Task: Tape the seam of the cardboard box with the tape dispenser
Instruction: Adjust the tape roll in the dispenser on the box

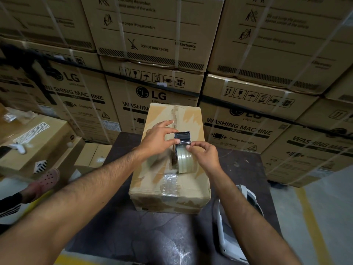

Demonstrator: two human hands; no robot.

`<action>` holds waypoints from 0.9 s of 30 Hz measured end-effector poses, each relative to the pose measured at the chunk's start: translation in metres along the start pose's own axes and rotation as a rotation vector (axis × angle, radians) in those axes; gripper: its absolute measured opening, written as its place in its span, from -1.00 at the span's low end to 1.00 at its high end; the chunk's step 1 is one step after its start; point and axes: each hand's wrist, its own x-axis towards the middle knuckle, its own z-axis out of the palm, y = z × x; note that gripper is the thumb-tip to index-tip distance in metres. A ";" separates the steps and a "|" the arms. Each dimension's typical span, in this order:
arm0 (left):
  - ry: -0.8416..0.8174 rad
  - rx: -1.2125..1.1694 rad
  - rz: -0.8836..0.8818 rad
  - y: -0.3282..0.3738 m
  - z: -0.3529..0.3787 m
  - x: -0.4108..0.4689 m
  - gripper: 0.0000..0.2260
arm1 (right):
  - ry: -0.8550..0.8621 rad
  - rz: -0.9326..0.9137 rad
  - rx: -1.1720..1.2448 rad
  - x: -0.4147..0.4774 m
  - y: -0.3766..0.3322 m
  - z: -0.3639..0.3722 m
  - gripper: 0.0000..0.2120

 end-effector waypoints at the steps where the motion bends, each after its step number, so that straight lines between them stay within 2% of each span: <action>1: 0.000 0.004 -0.003 0.000 0.000 -0.001 -0.56 | -0.024 0.006 -0.002 0.002 -0.001 -0.001 -0.86; 5: 0.020 -0.004 -0.021 -0.002 0.002 -0.001 -0.59 | -0.117 0.010 -0.022 0.006 -0.002 -0.003 -0.89; 9: 0.018 -0.022 -0.042 0.000 0.003 0.000 -0.60 | -0.128 0.013 0.009 0.008 0.002 -0.001 -0.90; 20: 0.007 -0.086 -0.066 0.008 0.000 -0.002 -0.59 | -0.097 0.007 0.120 0.005 0.005 0.000 -0.90; 27: -0.009 -0.093 -0.059 0.008 -0.004 -0.002 -0.50 | 0.002 -0.024 0.066 0.003 0.011 0.005 -0.85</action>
